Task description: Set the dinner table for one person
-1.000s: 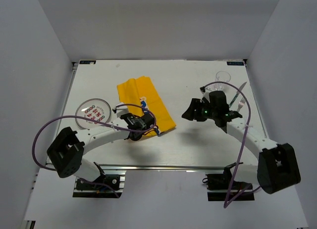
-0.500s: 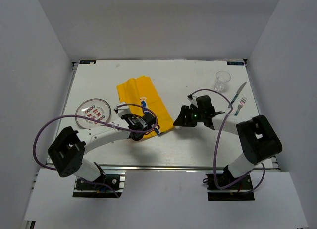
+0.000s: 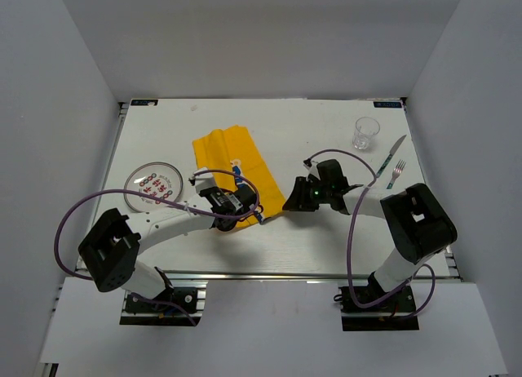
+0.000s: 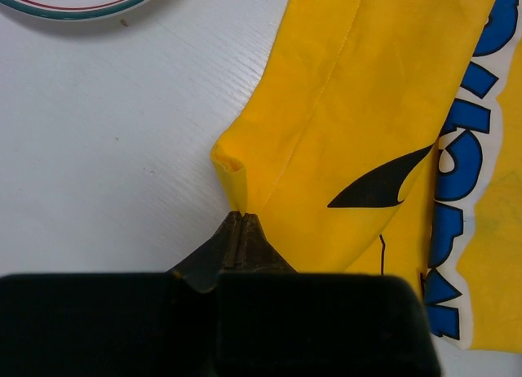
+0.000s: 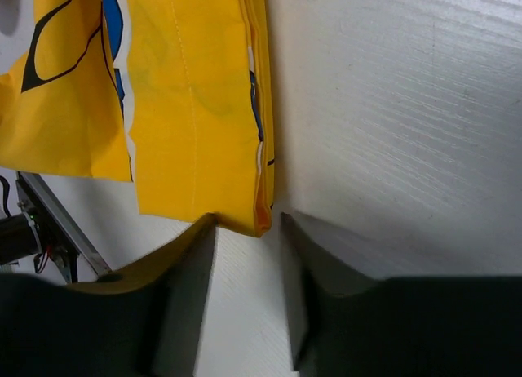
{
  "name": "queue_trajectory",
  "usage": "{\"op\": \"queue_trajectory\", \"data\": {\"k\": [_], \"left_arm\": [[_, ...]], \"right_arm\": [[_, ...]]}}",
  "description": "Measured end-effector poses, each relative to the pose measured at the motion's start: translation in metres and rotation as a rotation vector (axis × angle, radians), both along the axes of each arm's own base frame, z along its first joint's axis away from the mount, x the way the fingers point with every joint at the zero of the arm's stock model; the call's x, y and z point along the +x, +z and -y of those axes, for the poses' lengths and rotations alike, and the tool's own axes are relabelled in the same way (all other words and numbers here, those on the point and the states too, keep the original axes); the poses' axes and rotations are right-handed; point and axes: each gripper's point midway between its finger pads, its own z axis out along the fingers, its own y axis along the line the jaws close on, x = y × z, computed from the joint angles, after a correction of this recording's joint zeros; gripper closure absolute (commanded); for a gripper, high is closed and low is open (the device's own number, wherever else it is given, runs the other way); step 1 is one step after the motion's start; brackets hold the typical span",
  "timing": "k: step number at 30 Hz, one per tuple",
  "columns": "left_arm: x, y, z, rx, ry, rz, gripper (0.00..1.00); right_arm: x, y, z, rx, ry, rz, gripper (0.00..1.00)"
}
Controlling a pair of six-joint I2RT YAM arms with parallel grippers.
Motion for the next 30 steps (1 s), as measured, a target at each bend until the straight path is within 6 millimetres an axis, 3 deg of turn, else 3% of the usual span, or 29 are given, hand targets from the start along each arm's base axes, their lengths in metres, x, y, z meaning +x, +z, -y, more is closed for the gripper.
{"op": "queue_trajectory", "data": {"k": [2,3,5,8,14,15,16,17,24,30], "left_arm": [[0.0,0.0,0.0,0.001,-0.002,-0.001,1.0],[0.0,0.0,0.0,0.002,-0.002,-0.001,1.0],[0.0,0.0,0.0,0.004,-0.004,-0.002,1.0],[0.0,0.0,0.0,0.004,-0.005,-0.002,1.0],[0.001,0.0,0.002,-0.003,-0.008,0.002,1.0],[0.002,0.0,0.002,-0.003,-0.009,0.003,1.0],[0.002,0.0,0.002,-0.003,-0.01,0.003,1.0],[0.002,0.0,0.002,-0.003,-0.01,0.003,1.0],[0.002,0.0,0.003,-0.006,-0.014,0.001,1.0],[0.001,-0.001,0.004,-0.008,-0.018,-0.006,1.0]], "right_arm": [[0.0,0.0,-0.001,0.0,-0.002,0.0,0.68],[0.001,0.0,-0.001,0.001,-0.005,-0.001,0.77],[0.001,0.0,-0.001,-0.001,-0.012,-0.002,0.81],[0.002,0.0,0.0,-0.007,-0.013,0.003,1.0],[0.009,0.006,-0.003,-0.014,-0.018,0.026,1.0],[0.01,0.006,-0.003,-0.019,-0.02,0.029,0.95],[0.011,0.007,-0.003,-0.026,-0.02,0.034,0.81],[0.011,0.008,-0.002,-0.029,-0.02,0.037,0.74],[0.017,0.015,-0.002,-0.047,-0.016,0.073,0.76],[0.017,0.014,-0.001,-0.054,-0.013,0.071,0.96]]}}
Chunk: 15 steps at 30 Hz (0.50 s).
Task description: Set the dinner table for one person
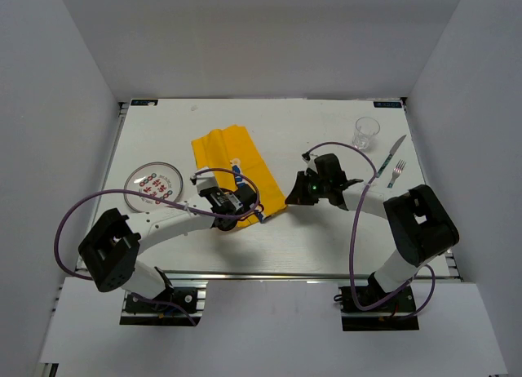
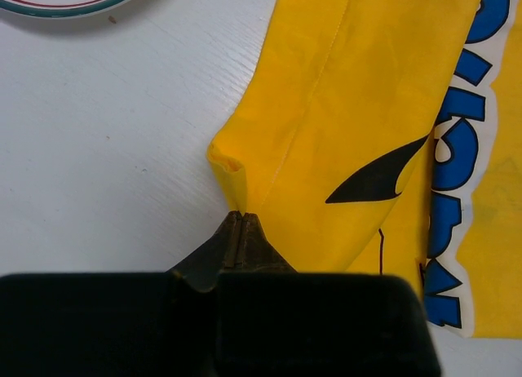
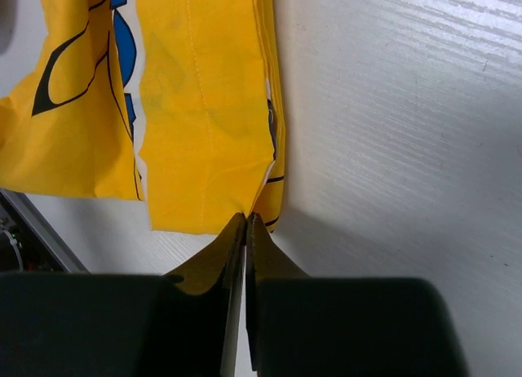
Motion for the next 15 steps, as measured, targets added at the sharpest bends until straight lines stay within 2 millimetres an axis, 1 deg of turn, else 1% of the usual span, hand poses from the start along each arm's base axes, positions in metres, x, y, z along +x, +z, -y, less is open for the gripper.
{"op": "queue_trajectory", "data": {"k": [1,7,9,10,12,14,15], "left_arm": [[0.0,0.0,0.0,0.0,-0.001,-0.001,1.0],[0.0,-0.001,0.003,0.004,-0.026,-0.012,1.0],[0.004,0.002,0.01,0.01,-0.078,-0.025,1.0],[0.009,0.007,0.017,0.007,-0.107,-0.024,1.0],[0.025,0.025,0.038,-0.004,-0.163,-0.007,1.0],[0.052,0.055,0.069,-0.034,-0.217,0.036,1.0],[0.067,0.074,0.084,-0.052,-0.237,0.069,1.0]], "right_arm": [[-0.001,0.0,0.0,-0.001,0.0,-0.002,1.0],[-0.002,-0.001,0.001,-0.005,0.0,-0.011,1.0],[-0.002,0.003,0.001,-0.007,0.0,-0.014,1.0],[0.0,0.008,0.0,-0.005,0.0,-0.01,1.0],[0.009,0.029,-0.005,0.004,0.004,0.015,1.0],[0.029,0.063,-0.013,0.017,0.006,0.079,1.0],[0.041,0.083,-0.015,0.015,-0.005,0.12,1.0]]}}
